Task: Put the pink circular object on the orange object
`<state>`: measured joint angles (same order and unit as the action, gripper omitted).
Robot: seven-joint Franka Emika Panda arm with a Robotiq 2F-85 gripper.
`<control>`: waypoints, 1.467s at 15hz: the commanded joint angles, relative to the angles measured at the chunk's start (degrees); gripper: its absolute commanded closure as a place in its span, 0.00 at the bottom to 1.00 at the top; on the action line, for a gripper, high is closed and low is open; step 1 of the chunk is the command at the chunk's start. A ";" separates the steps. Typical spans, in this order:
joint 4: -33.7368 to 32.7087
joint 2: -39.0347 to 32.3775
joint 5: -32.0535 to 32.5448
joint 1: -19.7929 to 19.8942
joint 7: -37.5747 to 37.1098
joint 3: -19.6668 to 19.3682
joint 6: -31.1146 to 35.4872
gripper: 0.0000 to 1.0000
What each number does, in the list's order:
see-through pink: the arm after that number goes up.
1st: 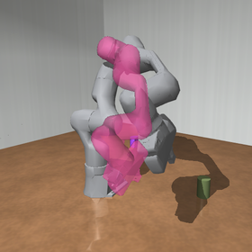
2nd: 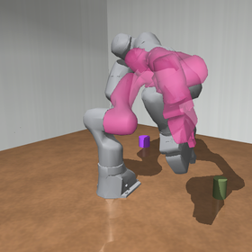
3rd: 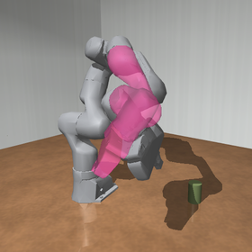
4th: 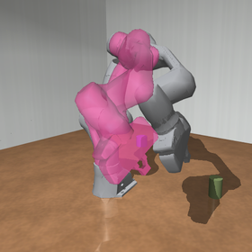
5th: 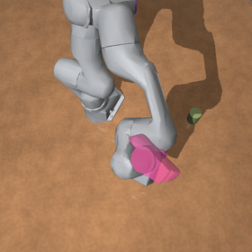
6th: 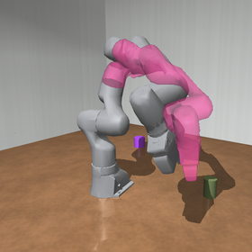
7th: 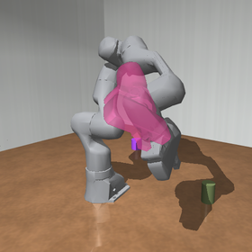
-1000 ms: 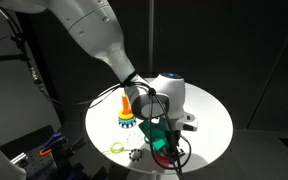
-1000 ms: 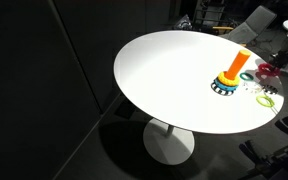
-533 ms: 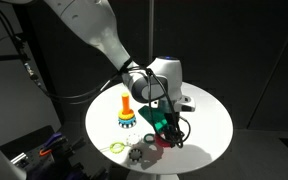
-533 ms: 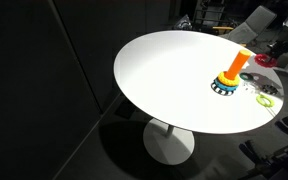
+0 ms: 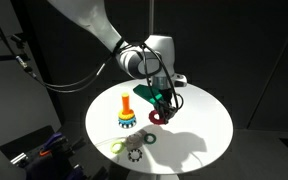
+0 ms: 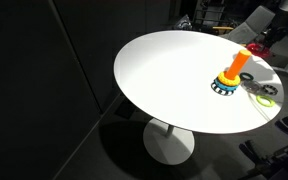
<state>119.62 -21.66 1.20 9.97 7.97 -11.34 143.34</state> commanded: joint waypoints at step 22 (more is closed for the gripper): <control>-5.75 6.96 -2.12 -5.26 0.45 9.60 -17.25 0.90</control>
<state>112.79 -15.87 -1.01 5.43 8.04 -2.21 126.76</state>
